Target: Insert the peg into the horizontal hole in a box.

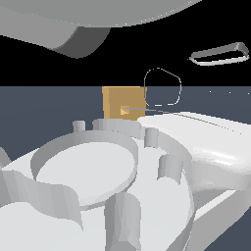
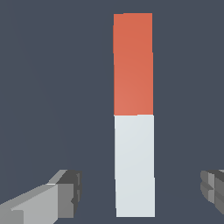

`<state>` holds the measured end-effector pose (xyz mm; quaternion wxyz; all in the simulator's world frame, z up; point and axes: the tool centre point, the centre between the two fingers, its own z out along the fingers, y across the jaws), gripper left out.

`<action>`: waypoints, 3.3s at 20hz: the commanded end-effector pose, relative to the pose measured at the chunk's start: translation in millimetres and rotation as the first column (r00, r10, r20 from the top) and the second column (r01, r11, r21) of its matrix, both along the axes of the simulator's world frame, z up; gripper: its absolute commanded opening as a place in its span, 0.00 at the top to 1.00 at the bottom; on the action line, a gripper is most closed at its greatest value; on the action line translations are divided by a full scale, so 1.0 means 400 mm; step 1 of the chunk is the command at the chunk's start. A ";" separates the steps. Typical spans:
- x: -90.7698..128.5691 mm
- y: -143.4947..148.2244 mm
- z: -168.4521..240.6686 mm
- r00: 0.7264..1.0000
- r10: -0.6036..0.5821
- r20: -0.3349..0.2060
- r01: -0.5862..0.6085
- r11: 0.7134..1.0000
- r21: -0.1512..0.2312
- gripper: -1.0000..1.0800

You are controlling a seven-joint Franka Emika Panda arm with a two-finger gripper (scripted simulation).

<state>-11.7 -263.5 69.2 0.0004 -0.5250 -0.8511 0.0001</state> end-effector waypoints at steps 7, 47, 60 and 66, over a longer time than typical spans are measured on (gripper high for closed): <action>0.003 -0.009 -0.011 1.000 0.008 0.000 -0.008 1.000 0.000 0.04; 0.014 0.156 -0.104 1.000 -0.010 0.001 0.010 1.000 0.000 1.00; 0.046 0.531 -0.047 0.998 -0.064 0.001 0.064 0.998 0.000 1.00; 0.072 0.707 -0.021 0.996 -0.089 0.001 0.089 0.996 0.000 1.00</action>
